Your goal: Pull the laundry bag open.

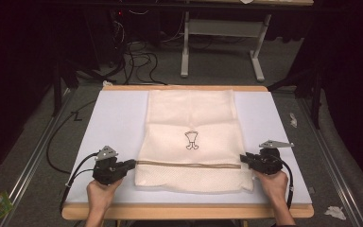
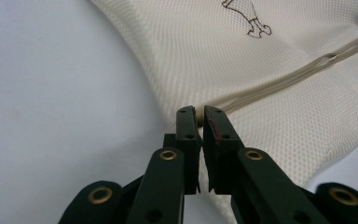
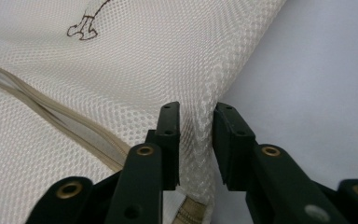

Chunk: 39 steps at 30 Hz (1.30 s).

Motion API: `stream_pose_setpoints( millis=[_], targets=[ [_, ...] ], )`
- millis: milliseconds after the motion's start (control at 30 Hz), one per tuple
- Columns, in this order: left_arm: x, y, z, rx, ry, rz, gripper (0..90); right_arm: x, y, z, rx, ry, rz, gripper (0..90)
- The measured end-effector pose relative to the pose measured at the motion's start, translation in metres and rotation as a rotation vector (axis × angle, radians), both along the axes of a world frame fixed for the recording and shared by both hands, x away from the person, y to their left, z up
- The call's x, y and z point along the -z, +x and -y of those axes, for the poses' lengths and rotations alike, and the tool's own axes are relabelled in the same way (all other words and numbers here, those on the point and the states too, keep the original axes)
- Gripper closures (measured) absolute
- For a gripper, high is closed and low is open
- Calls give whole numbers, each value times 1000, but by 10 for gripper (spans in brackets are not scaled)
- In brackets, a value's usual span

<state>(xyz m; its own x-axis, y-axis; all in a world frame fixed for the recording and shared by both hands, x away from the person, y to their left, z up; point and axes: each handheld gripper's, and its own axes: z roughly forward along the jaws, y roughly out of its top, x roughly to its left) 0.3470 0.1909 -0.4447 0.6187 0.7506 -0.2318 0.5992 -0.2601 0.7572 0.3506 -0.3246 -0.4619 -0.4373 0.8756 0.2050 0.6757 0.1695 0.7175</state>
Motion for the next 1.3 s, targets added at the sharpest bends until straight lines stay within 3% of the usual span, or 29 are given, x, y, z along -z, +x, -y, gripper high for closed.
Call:
stream_pose_setpoints(
  millis=[267, 633, 1300],
  targets=[
    [-5, -1, 2, -9, -11, 41, 714, -6, -3, 0, 17, -16, 37, 643],
    [-23, -2, -7, -19, -58, 121, 600, -29, -12, 6, 50, -7, 165, 672],
    [-35, -3, -27, -83, -74, 175, 560, -41, -17, 29, 97, 9, 209, 655]
  ],
)
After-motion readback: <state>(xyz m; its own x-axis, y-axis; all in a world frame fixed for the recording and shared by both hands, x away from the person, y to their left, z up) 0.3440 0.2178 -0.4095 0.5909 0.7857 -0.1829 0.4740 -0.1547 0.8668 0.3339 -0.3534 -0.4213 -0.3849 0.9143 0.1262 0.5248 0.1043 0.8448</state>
